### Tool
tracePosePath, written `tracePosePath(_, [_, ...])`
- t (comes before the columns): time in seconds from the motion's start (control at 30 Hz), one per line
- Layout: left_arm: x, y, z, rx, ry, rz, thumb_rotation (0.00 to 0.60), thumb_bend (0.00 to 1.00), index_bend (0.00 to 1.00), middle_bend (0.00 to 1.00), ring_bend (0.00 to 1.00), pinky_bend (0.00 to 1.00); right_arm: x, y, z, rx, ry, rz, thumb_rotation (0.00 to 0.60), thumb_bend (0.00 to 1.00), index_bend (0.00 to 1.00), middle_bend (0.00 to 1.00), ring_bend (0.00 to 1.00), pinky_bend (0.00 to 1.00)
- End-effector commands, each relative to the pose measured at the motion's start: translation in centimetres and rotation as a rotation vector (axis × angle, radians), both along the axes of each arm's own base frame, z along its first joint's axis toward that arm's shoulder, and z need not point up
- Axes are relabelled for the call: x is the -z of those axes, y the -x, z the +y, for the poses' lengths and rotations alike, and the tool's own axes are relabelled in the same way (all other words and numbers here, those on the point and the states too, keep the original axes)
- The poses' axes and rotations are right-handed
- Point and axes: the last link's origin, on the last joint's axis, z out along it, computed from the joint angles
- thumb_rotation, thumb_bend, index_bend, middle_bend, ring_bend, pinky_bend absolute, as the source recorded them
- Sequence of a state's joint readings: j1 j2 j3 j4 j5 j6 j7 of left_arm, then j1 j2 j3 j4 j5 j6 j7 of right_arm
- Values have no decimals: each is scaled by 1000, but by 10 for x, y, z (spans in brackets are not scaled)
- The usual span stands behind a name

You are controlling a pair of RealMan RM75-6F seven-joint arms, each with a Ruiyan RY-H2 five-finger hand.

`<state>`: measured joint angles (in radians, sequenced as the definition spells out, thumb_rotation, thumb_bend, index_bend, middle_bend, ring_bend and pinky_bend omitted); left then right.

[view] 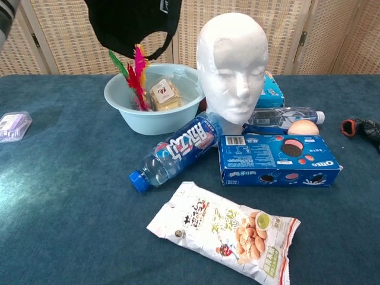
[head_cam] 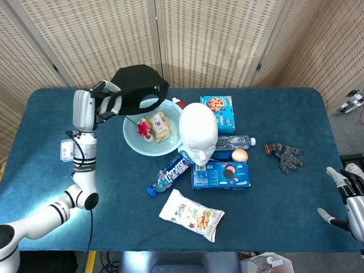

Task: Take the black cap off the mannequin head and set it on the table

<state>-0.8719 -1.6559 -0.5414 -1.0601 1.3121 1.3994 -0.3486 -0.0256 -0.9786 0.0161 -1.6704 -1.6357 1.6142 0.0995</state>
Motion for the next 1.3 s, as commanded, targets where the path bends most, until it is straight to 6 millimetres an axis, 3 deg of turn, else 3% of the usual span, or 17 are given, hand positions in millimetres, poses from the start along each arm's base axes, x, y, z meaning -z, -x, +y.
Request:
tracePosePath(0.03, [-11, 17, -5, -10, -18, 10, 600, 566, 653, 1000, 1000, 1000, 0, -1, 0, -2, -2, 0, 600, 134, 85, 208, 108, 155])
tracePosePath(0.27, [-21, 59, -23, -37, -42, 99, 600, 566, 657, 1000, 1000, 1000, 2, -2, -2, -7, -11, 1, 600, 133, 85, 208, 108, 155])
tracePosePath(0.87, [-15, 127, -74, -25, -42, 433, 600, 564, 656, 1000, 1000, 1000, 6, -5, -6, -19, -26, 0, 600, 133, 85, 208, 108, 155])
tracePosePath(1.3, [-38, 148, -98, -36, -80, 445, 600, 564, 658, 1000, 1000, 1000, 8, -8, -10, -35, -31, -1, 600, 134, 86, 208, 108, 155])
